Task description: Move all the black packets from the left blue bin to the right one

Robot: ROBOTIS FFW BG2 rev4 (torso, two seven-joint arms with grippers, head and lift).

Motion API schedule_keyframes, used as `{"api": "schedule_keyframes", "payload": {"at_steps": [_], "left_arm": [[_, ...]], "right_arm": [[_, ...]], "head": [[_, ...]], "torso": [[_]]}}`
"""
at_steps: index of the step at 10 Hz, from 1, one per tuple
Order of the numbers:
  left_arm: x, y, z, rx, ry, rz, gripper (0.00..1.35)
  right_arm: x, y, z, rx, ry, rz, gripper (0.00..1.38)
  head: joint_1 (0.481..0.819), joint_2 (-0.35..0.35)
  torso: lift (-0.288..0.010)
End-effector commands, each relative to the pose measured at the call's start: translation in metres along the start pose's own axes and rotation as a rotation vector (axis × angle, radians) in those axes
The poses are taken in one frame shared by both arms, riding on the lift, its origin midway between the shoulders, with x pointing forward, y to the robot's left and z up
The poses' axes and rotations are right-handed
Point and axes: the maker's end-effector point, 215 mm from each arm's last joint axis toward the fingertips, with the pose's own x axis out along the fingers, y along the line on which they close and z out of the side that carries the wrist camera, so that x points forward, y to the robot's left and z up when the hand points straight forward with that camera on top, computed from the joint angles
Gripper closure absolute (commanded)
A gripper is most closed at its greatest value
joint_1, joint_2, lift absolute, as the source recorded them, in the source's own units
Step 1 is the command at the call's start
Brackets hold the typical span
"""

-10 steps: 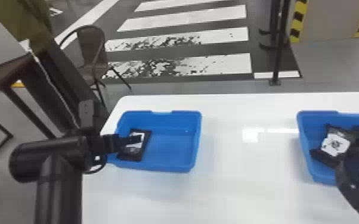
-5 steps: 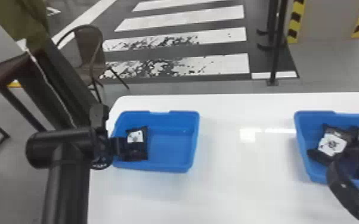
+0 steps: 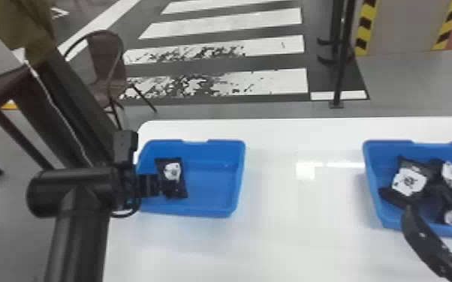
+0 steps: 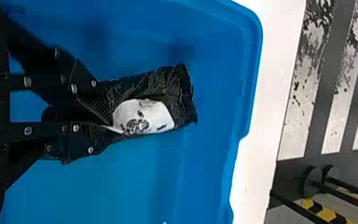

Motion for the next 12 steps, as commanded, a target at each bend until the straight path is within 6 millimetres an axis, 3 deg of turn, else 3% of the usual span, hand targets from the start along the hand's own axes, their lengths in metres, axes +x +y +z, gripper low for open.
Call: {"api": "schedule_keyframes", "payload": {"at_steps": [1, 5, 7, 8, 12], "left_arm": [[-0.022, -0.027, 0.006, 0.032, -0.073, -0.056, 1.21], [-0.071, -0.145, 0.01, 0.154, -0.222, -0.323, 1.21], [-0.093, -0.209, -0.006, 0.2, -0.246, -0.48, 1.21], [-0.103, -0.222, -0.009, 0.214, -0.258, -0.501, 1.21], [-0.14, -0.31, -0.024, 0.269, -0.291, -0.724, 1.21]], "right_arm": [[0.0, 0.001, 0.003, -0.002, -0.005, 0.003, 0.14], [0.005, 0.007, 0.011, 0.007, -0.018, 0.032, 0.14], [0.014, 0.011, 0.01, 0.023, -0.021, 0.068, 0.14], [0.02, 0.015, 0.009, 0.033, -0.024, 0.086, 0.14], [0.062, 0.042, -0.013, 0.192, 0.033, 0.231, 0.14]], "head": [[0.695, 0.239], [0.695, 0.148], [0.695, 0.074], [0.695, 0.036], [0.695, -0.026]], "torso": [[-0.14], [-0.14], [-0.14], [-0.14], [-0.14]]}}
